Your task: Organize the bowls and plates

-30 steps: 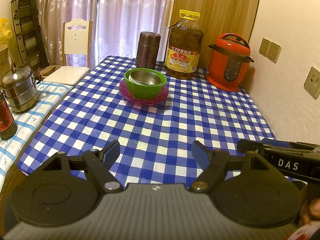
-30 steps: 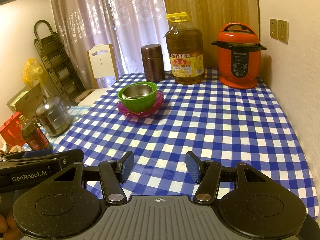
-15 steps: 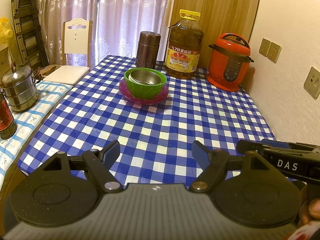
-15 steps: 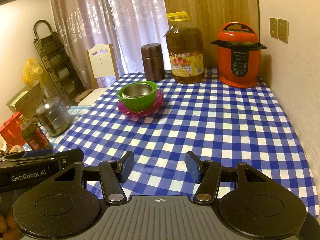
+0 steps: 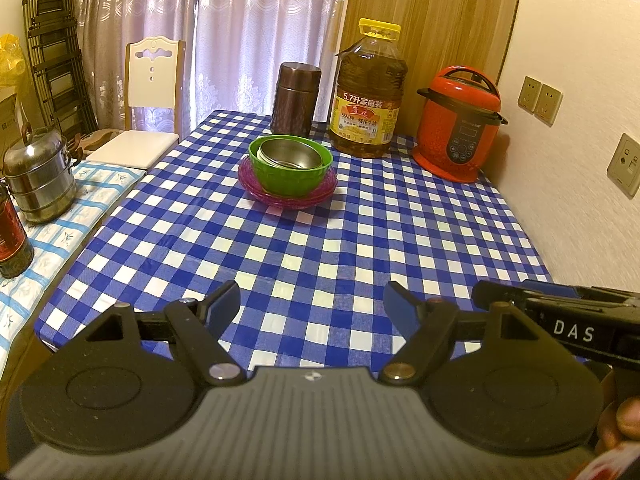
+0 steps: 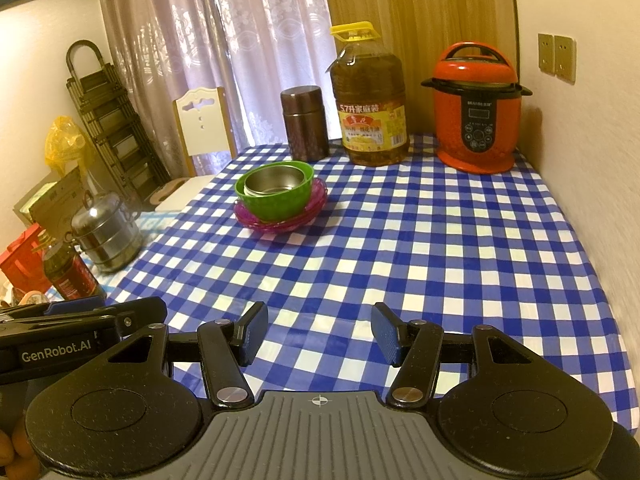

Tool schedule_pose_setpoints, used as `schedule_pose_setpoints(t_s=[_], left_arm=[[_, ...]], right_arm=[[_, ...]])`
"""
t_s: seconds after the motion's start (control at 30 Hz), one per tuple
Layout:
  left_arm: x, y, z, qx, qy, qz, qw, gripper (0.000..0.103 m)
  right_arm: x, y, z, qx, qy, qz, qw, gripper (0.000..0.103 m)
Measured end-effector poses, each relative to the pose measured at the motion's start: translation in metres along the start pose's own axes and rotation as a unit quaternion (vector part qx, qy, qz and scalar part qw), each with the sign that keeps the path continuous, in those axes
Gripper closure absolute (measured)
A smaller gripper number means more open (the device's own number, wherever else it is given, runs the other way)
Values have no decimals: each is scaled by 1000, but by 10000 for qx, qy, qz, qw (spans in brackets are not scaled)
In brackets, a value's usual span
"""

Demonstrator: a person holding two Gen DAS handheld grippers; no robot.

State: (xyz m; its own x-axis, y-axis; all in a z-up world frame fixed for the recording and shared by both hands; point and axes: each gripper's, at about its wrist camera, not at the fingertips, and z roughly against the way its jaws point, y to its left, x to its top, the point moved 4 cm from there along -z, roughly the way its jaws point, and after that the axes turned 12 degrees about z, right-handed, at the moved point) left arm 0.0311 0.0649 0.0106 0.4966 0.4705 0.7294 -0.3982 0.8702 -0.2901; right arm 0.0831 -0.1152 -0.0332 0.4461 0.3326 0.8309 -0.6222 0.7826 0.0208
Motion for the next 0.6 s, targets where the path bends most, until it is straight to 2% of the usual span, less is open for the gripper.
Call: schedule_pose_setpoints(t_s=[0.6], left_arm=[[1,-3,1,-50,-120,57,9999,26]], right_arm=[[0,-1,0,4,1,-4,10000,46]])
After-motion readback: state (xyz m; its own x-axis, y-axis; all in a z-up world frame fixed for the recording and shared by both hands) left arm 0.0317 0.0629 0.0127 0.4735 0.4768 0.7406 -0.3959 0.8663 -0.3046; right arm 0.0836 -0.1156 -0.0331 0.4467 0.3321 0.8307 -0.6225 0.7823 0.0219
